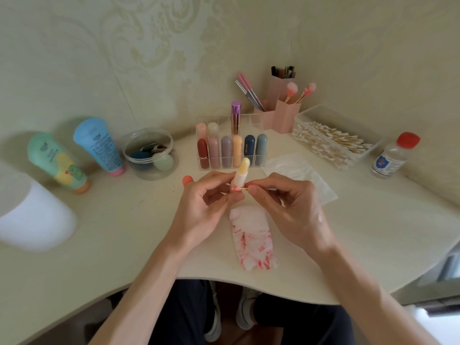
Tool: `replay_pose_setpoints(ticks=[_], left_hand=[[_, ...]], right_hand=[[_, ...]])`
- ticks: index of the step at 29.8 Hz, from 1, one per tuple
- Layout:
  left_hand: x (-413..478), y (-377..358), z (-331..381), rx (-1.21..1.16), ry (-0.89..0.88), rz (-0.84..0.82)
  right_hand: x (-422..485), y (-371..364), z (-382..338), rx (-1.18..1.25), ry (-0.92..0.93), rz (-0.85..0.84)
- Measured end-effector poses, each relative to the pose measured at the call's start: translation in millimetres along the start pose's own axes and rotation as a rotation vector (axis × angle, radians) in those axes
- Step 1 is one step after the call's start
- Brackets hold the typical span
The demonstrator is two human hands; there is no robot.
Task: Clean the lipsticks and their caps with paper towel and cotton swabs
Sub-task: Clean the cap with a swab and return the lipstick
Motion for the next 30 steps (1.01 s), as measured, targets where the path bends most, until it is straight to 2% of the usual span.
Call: replay_pose_setpoints(ticks=[4, 13, 20, 26, 30], left_hand=[[1.0, 5.4, 2.0, -0.132, 0.027, 0.092], [-1.5, 0.5, -1.1, 0.012, 0.007, 0.021], [0.9, 0.3, -5.4, 0.016, 0.004, -0.017], [0.8, 4.3, -4.0, -0.114, 0.03, 0.063], [0.3, 1.6, -4.4, -0.101, 0.016, 0.029]], right_hand=[[0.6, 1.7, -0.5, 0.012, 0.003, 0.019], [-0.5, -2.7, 1.8, -0.007, 0.012, -0.01], [-0.3, -2.1, 1.7, -0.005, 0.02, 0.002], [0.3, 1.2, 1.2, 0.006, 0.021, 0.021], [0.1, 2.7, 2.1, 0.018, 0.016, 0.024]])
Point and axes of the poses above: each hand's wrist, its own x-axis towards the middle knuckle, its own y-axis out of the back of the hand, z = x × y, the point moved 7 cm from there along x, towards the middle knuckle, and after that the axes turned 2 degrees about -x, right-handed, at the moved point
